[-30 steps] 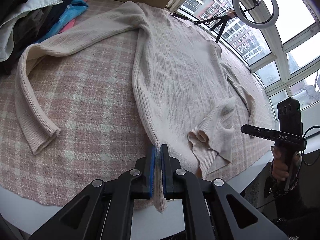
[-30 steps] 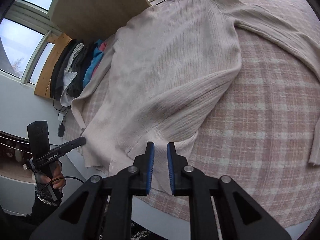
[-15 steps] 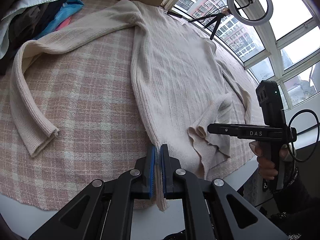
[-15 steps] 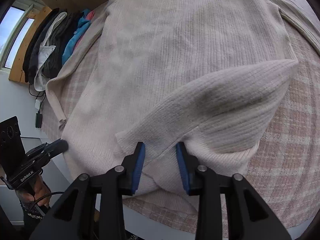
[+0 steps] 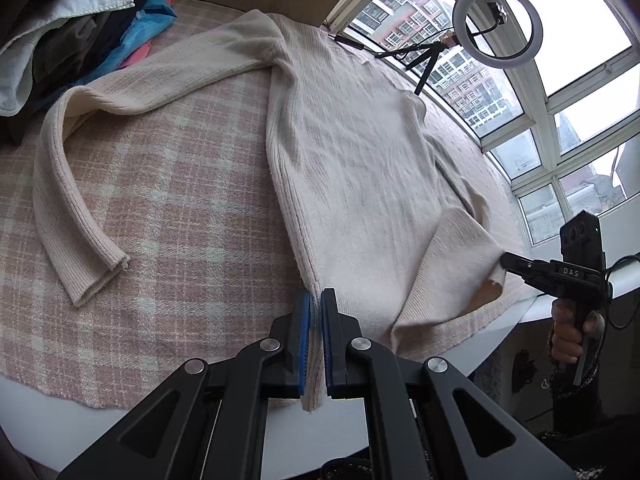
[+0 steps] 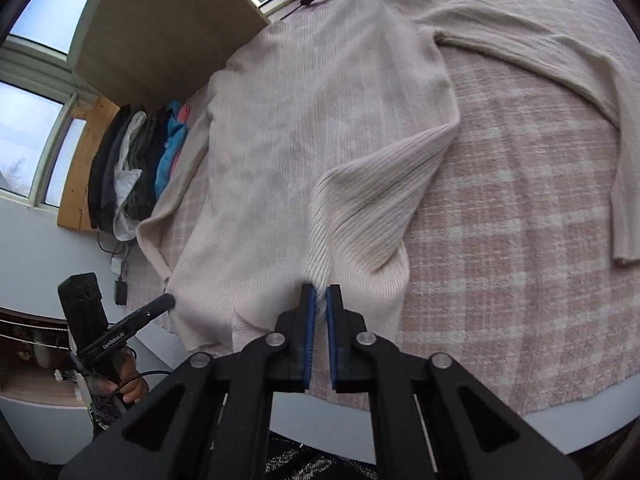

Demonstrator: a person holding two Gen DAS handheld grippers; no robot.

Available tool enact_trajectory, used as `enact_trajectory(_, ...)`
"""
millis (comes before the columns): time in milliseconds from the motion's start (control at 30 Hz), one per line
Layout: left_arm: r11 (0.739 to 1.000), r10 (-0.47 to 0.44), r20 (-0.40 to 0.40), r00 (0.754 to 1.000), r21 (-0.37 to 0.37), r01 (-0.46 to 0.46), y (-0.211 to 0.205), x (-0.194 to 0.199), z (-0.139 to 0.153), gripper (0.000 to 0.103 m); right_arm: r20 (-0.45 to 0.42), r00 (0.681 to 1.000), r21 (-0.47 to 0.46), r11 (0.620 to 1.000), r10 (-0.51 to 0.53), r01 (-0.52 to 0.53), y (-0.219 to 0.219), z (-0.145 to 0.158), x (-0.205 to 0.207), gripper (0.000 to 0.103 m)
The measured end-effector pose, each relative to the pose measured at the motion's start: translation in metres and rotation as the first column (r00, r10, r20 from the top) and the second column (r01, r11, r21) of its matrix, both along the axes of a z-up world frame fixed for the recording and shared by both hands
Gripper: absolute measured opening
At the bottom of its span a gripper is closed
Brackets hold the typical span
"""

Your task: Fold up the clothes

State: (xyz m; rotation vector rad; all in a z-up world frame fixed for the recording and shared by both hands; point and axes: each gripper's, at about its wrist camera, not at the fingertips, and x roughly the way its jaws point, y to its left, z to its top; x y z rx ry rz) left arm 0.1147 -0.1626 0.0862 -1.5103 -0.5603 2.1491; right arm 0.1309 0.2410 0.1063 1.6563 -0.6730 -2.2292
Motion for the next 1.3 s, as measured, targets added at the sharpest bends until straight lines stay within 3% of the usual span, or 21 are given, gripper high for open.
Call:
enact_trajectory(100, 0.999, 0.023, -0.042, 0.999, 0.023, -0.022, -0.004, 0.010, 0.032, 0.005, -0.103, 0.993, -0.015, 0.998, -0.061, 0.060, 0.039, 0.049, 0.030, 0.006)
enact_trajectory(167, 1.000, 0.022, -0.080, 0.997, -0.003, -0.023, -0.006, 0.016, 0.046, 0.005, -0.155, 0.983, 0.003, 0.995, -0.099, 0.101, 0.057, 0.065, 0.052, 0.006)
enact_trajectory(233, 1.000, 0.019, -0.048, 0.999, -0.023, -0.020, -0.010, 0.015, 0.036, 0.005, -0.095, 0.984, 0.063, 0.986, -0.150, 0.157, 0.067, 0.041, 0.061, 0.006)
enact_trajectory(300, 0.999, 0.033, 0.041, 0.999, -0.018, -0.033, -0.011, 0.010, 0.010, 0.005, 0.071, 0.979, 0.069, 0.980, -0.192, 0.187, 0.076, -0.012, 0.062, 0.005)
enact_trajectory(367, 0.998, 0.034, 0.084, 0.996, -0.054, -0.030, -0.011, 0.006, -0.003, 0.005, 0.143, 0.970, 0.079, 0.979, -0.196, 0.186, 0.078, -0.041, 0.064, 0.005)
enact_trajectory(433, 0.998, 0.030, 0.076, 0.997, -0.062, -0.025, -0.011, 0.004, 0.004, 0.005, 0.117, 0.978, 0.043, 0.985, -0.173, 0.169, 0.072, -0.032, 0.060, 0.005)
enact_trajectory(567, 0.995, 0.011, -0.033, 0.999, -0.100, -0.014, -0.012, 0.006, 0.042, 0.005, -0.039, 0.993, 0.052, 0.992, -0.111, 0.113, 0.062, 0.025, 0.051, 0.005)
enact_trajectory(667, 0.993, 0.009, -0.013, 1.000, -0.114, -0.010, -0.011, 0.007, 0.031, 0.005, -0.055, 0.994, 0.093, 0.990, -0.099, 0.104, 0.064, 0.030, 0.048, 0.005)
enact_trajectory(800, 0.988, -0.020, 0.104, 0.994, -0.151, 0.036, 0.003, 0.007, -0.011, 0.006, 0.098, 0.992, 0.149, 0.986, -0.084, 0.069, 0.063, -0.025, 0.046, 0.005)
enact_trajectory(900, 0.983, -0.019, 0.142, 0.990, -0.179, 0.044, 0.001, 0.010, -0.014, 0.003, 0.216, 0.976, 0.177, 0.984, -0.015, -0.025, 0.054, -0.050, 0.045, 0.009)
enact_trajectory(967, 0.982, -0.007, 0.101, 0.995, -0.185, 0.026, -0.011, 0.010, 0.004, 0.003, 0.191, 0.981, 0.188, 0.980, 0.022, -0.058, 0.055, -0.035, 0.043, 0.009)
enact_trajectory(1067, 0.970, 0.012, 0.004, 1.000, -0.244, -0.011, -0.033, -0.004, 0.043, 0.003, 0.065, 0.997, 0.175, 0.984, 0.034, -0.045, 0.072, 0.017, 0.031, 0.009)
enact_trajectory(1233, 0.938, -0.021, -0.184, 0.983, -0.344, -0.044, -0.061, -0.077, 0.118, 0.005, -0.163, 0.986, 0.186, 0.983, 0.031, 0.000, 0.106, 0.122, -0.020, 0.009)
enact_trajectory(1267, 0.927, -0.030, -0.218, 0.976, -0.371, -0.054, -0.064, -0.096, 0.129, 0.006, -0.206, 0.978, 0.194, 0.981, 0.039, 0.001, 0.110, 0.139, -0.035, 0.012)
enact_trajectory(1300, 0.919, -0.043, -0.244, 0.969, -0.389, -0.057, -0.064, -0.116, 0.138, 0.006, -0.250, 0.966, 0.205, 0.979, 0.059, -0.007, 0.111, 0.154, -0.051, 0.022)
